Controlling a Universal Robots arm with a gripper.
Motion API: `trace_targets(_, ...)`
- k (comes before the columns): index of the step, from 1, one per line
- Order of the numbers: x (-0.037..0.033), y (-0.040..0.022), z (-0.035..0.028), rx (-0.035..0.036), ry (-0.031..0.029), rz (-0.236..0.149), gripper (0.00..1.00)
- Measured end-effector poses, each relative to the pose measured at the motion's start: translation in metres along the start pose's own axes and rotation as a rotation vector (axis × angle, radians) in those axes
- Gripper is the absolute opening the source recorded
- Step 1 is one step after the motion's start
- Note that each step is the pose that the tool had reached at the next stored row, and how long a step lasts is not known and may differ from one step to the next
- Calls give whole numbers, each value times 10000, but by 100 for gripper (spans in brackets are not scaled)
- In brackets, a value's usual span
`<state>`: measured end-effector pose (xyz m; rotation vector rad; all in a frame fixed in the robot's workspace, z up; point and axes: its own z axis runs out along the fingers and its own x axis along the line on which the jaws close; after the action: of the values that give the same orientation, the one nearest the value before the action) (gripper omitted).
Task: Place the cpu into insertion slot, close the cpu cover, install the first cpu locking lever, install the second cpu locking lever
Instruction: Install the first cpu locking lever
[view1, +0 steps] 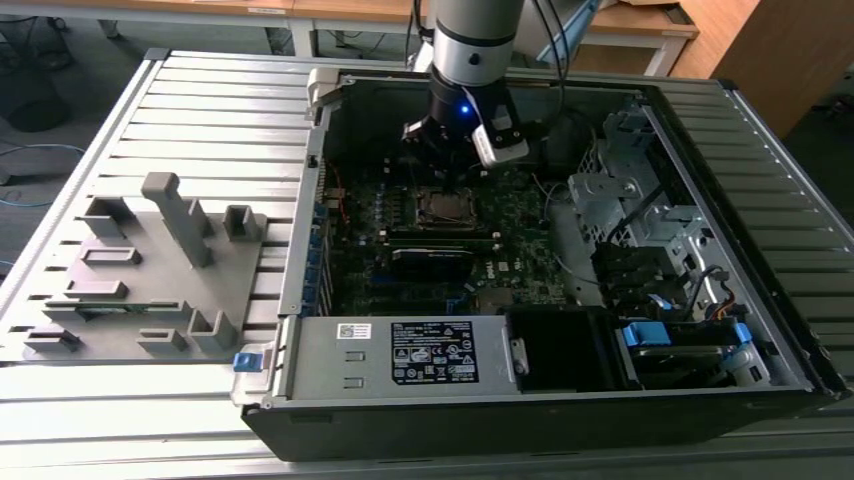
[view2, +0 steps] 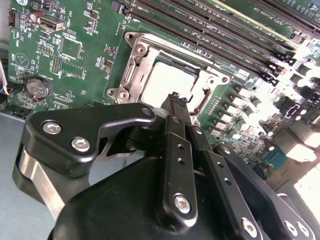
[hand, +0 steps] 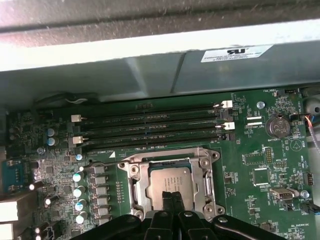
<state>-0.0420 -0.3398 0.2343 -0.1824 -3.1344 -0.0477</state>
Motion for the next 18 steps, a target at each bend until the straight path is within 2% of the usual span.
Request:
trace_targets(8, 0, 2, -51, -1, 0, 0, 11)
trace_targets(15, 2, 1, -54, 0, 0, -1, 11)
trace_targets(18, 24, -1, -54, 1, 0, 0, 11)
